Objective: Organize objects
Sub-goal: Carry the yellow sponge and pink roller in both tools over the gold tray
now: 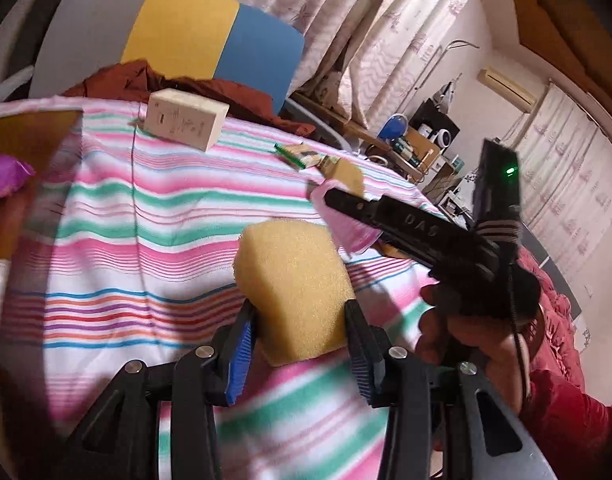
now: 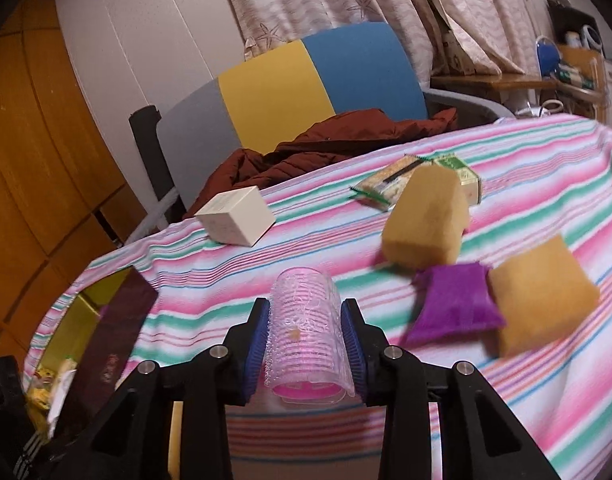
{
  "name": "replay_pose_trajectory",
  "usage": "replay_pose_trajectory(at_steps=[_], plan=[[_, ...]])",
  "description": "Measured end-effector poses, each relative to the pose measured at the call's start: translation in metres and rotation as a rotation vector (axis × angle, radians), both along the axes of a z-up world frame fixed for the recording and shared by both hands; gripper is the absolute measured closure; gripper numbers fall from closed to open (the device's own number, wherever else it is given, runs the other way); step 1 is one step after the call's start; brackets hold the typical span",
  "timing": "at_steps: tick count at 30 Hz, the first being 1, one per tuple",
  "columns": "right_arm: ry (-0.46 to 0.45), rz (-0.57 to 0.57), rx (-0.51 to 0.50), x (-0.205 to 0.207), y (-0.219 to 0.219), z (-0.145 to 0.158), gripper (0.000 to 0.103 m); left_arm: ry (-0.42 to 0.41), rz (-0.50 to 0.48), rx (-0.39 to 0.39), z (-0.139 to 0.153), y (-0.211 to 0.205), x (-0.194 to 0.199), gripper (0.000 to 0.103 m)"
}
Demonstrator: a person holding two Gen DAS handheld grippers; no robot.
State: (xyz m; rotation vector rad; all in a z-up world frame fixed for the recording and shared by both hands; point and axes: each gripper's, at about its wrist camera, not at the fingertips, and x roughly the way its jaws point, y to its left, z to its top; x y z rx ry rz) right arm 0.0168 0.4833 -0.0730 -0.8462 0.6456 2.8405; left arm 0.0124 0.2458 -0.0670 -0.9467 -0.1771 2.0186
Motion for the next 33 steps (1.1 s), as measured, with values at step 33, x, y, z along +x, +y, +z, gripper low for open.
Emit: replay_pose_trajectory(at_steps=[33], plan=[[0.007,0.417,-0.053,-0.056,-0.228,0.055,0.066,-0.063,0.413,-0.114,0.024,-0.202,-0.102,0.058]])
